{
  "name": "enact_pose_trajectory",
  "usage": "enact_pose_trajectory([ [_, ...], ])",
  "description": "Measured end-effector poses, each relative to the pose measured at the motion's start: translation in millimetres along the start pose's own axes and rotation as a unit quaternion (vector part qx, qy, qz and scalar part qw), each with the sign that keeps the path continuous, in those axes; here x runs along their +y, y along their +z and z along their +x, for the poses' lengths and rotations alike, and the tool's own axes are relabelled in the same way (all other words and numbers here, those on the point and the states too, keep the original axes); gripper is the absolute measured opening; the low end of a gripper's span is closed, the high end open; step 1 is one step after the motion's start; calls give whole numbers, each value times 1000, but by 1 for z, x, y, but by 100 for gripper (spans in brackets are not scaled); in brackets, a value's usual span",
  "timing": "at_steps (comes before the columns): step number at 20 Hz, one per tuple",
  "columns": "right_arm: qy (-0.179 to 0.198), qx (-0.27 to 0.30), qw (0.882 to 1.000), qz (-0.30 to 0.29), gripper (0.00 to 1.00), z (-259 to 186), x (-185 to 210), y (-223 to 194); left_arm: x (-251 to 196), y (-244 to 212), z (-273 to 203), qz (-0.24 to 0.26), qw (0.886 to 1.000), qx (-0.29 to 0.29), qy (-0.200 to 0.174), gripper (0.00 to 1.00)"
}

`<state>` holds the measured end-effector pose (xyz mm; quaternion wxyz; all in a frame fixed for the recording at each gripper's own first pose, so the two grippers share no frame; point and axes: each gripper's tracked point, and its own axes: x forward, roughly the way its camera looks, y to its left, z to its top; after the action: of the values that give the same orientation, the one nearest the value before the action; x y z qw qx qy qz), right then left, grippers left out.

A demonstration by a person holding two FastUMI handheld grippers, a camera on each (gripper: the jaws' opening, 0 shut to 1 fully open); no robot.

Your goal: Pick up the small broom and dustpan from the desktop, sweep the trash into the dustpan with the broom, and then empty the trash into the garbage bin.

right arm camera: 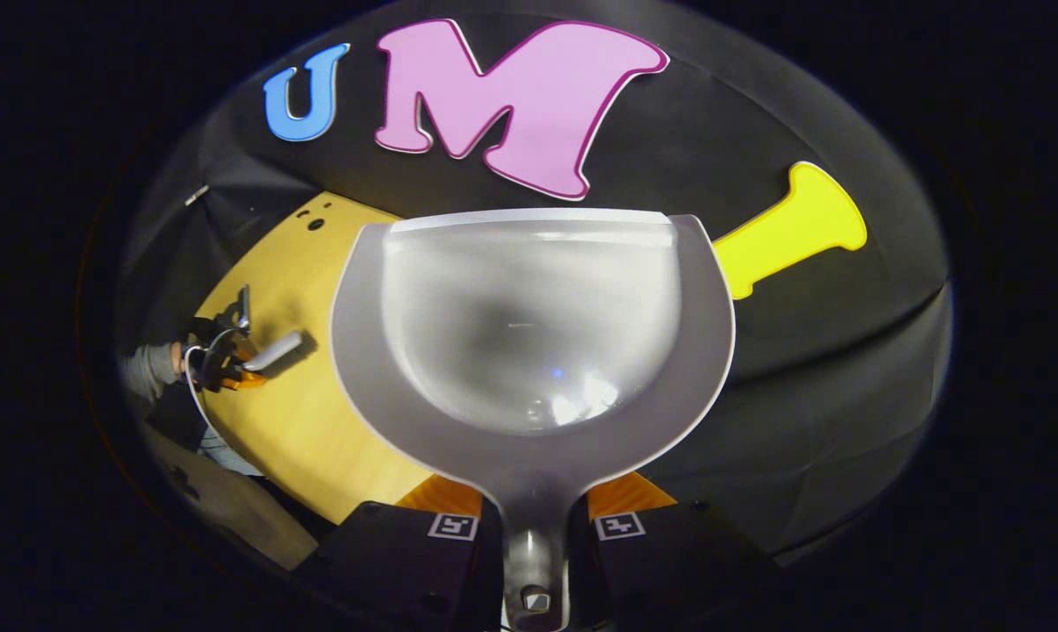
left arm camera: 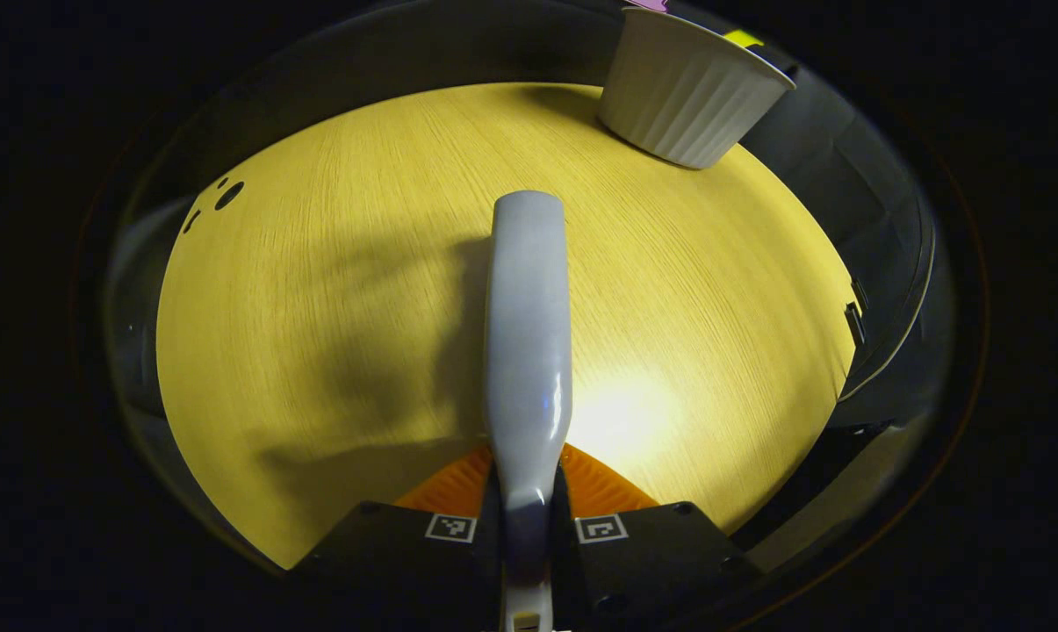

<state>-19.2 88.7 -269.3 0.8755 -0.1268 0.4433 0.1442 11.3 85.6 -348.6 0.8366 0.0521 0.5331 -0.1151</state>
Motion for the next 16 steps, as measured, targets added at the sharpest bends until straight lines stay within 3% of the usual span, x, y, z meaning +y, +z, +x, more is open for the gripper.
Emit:
enact_pose_trajectory([
  [7, 76, 12, 997, 17, 33, -9, 103, -80, 1, 0, 5, 14, 1000, 16, 7, 27],
  [16, 124, 94, 988, 11, 33, 69, 216, -178, 2, 1, 7, 23, 999, 24, 15, 29],
])
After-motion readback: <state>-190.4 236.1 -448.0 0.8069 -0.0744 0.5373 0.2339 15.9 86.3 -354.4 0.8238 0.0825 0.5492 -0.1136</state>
